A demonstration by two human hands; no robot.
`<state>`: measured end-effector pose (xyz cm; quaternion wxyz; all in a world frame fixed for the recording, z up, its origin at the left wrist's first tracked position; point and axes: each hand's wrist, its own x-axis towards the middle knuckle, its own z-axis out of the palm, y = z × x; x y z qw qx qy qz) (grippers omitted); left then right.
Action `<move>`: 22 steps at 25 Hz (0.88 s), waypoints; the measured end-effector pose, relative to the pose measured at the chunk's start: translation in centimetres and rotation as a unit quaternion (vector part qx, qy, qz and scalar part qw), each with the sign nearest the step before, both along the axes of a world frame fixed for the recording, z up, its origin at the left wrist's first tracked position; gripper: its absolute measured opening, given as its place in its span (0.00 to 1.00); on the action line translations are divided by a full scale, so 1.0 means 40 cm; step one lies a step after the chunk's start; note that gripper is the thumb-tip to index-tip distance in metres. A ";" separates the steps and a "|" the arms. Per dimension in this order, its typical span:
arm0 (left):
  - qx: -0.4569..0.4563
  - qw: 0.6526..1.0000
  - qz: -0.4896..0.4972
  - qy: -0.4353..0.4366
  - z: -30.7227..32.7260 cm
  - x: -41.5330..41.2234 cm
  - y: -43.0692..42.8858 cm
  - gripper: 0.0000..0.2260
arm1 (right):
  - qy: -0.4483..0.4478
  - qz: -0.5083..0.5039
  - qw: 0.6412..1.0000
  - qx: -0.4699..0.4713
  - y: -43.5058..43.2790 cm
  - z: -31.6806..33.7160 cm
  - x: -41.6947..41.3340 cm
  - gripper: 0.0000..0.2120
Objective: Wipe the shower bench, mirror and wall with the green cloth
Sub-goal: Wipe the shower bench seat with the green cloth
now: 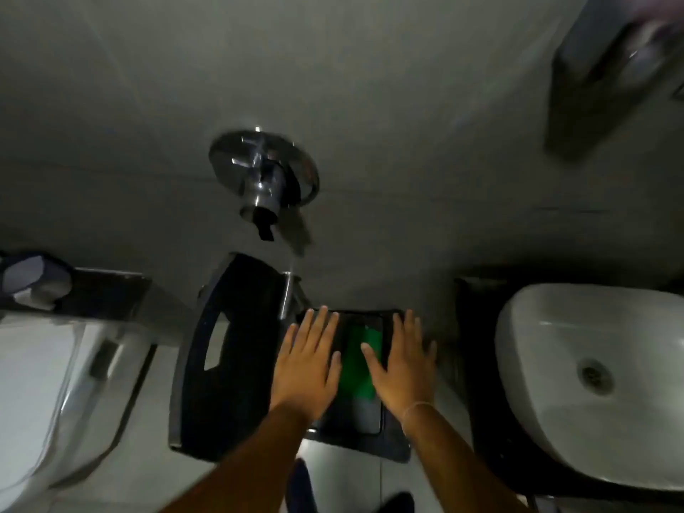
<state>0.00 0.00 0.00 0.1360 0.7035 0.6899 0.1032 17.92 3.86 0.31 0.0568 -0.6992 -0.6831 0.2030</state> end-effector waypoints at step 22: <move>-0.172 0.985 0.019 0.023 -0.528 -0.050 -0.118 0.36 | 0.133 -0.080 0.976 -0.151 0.123 -0.647 -0.057 0.34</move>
